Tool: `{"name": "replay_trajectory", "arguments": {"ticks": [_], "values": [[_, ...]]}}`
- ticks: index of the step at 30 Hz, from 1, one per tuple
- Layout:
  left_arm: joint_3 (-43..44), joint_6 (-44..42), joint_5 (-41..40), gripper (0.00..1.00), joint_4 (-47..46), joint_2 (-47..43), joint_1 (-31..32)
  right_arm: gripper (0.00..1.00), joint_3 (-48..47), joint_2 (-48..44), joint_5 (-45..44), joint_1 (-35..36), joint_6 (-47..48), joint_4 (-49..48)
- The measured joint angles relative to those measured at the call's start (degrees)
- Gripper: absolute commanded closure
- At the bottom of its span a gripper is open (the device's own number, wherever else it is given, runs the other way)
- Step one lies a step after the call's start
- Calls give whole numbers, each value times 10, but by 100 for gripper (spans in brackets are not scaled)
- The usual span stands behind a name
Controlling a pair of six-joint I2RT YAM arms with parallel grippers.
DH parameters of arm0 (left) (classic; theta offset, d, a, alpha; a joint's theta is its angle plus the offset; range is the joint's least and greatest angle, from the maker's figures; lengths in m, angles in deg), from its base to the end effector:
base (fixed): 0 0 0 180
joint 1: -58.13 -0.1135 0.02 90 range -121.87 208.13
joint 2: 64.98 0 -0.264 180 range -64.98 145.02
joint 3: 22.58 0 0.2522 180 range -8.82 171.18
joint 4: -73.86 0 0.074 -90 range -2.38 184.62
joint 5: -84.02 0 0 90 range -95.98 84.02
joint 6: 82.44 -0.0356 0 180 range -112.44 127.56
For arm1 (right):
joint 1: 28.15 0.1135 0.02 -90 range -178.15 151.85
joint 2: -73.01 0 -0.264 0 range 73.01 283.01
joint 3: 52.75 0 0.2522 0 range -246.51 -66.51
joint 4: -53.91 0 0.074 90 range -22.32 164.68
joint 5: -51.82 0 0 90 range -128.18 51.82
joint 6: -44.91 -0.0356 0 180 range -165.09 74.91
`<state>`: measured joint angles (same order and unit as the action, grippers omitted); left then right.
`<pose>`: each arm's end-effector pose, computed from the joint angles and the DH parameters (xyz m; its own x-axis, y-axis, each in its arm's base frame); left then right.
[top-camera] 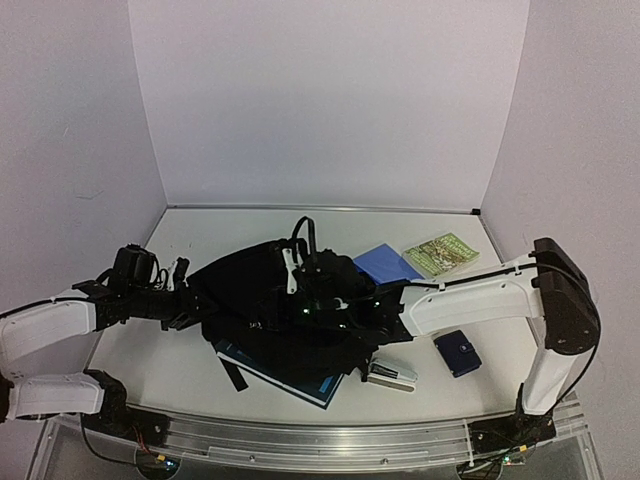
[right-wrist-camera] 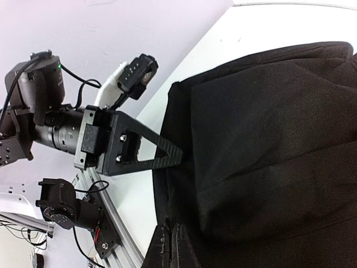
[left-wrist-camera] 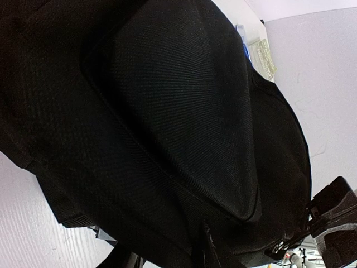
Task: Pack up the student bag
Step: Unzip the student bag at the center of the board.
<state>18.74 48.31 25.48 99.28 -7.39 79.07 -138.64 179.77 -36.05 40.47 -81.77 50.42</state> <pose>0.1788 -0.0883 0.1963 -0.9072 -0.2490 -0.3391 0.1012 0.6532 -0.7504 0.1578 0.4068 0.2437 -0.6509 -0.0252 -0.7587 -0.6916 0.4318 0.5790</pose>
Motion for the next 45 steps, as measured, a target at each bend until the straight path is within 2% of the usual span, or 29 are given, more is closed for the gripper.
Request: {"name": "replay_trajectory", "arguments": {"ticks": [4, 7, 11, 16, 22, 27, 32, 45], "values": [[15, -37, -26, 28, 43, -35, 7, 100, 6, 0, 2, -1, -8, -6], [32, -58, -32, 21, 46, -82, 8, 92, 12, 0, 3, -1, -16, -15], [43, -75, -8, 21, 7, -96, 8, 84, 21, 0, 5, -1, -26, -31], [41, -68, 57, 21, -42, -44, 11, 74, 30, 0, 5, -2, -35, -44], [24, -44, 101, 26, -92, -44, 15, 76, 36, -1, 7, -2, -42, -59], [-7, -15, 115, 27, -127, -50, 15, 75, 39, -1, 9, -2, -49, -63], [-11, -3, 128, 27, -135, -47, 16, 69, 40, -1, 5, -2, -61, -62], [-2, -4, 141, 28, -132, -17, 28, 72, 40, 0, 12, -2, -132, -6]]}}
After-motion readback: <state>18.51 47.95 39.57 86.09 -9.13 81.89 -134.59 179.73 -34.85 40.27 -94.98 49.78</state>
